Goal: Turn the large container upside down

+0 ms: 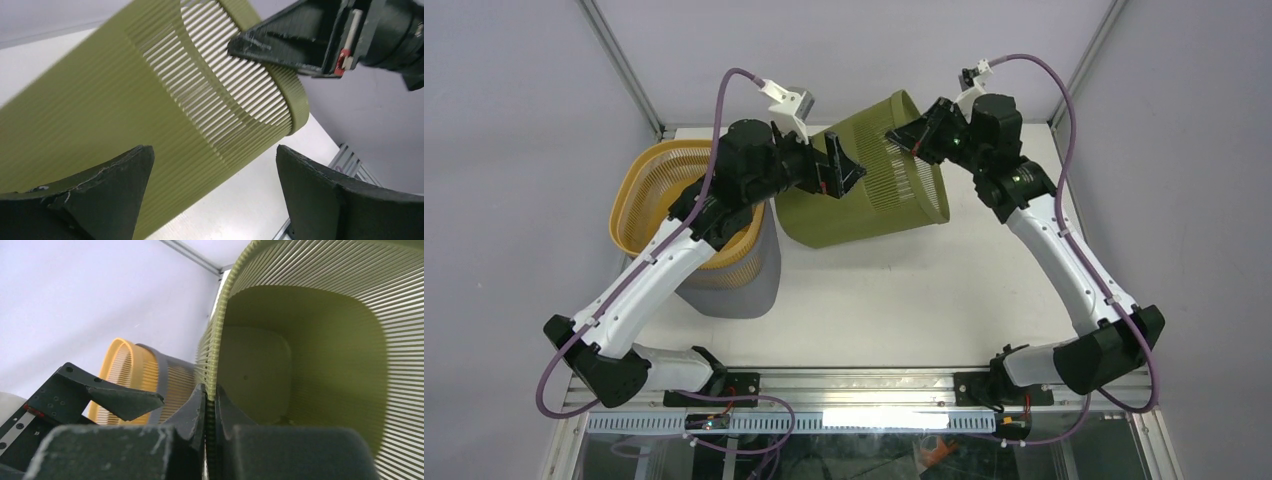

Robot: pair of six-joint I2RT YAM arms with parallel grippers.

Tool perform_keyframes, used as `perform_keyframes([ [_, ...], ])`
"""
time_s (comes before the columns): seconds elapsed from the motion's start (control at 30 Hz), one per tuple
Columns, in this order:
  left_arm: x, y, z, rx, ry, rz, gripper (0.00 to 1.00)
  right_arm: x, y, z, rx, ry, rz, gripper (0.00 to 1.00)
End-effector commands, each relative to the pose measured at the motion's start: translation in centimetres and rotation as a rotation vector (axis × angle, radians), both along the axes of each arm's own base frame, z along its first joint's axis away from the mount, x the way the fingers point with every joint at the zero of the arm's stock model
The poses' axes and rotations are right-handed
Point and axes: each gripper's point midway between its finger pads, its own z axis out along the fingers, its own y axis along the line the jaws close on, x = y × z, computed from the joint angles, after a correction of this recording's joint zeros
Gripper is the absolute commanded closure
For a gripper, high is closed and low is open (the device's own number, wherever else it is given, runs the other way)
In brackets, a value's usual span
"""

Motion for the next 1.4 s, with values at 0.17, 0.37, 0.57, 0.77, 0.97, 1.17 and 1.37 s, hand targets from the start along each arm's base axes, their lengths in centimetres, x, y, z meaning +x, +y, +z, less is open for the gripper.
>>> perform_keyframes([
  [0.17,-0.8,-0.1,2.1,-0.058,-0.005,-0.037,0.01,-0.6,-2.1,1.5,0.241,0.002,-0.075,1.00],
  [0.37,-0.6,-0.7,0.9,-0.047,0.025,-0.054,0.01,-1.5,-5.1,-4.4,0.216,0.109,-0.175,1.00],
  [0.57,-0.2,-1.6,-0.6,-0.027,0.063,-0.074,0.01,-3.3,-9.3,-9.0,-0.001,0.146,-0.312,0.92],
  [0.77,1.2,-2.2,-2.4,0.020,0.111,-0.053,0.01,-5.7,-13.2,-13.1,-0.228,0.213,-0.397,0.42],
  [0.97,2.9,-2.4,-5.0,0.101,0.157,-0.021,0.01,-7.2,-15.9,-13.8,-0.405,0.232,-0.436,0.30],
  [1.17,3.4,-1.6,-5.8,0.134,0.175,0.011,0.01,-8.1,-16.6,-12.9,-0.475,0.237,-0.416,0.32],
  [1.37,4.1,-0.4,-7.1,0.120,0.240,0.043,0.01,-8.6,-17.1,-12.1,-0.521,0.238,-0.410,0.45],
])
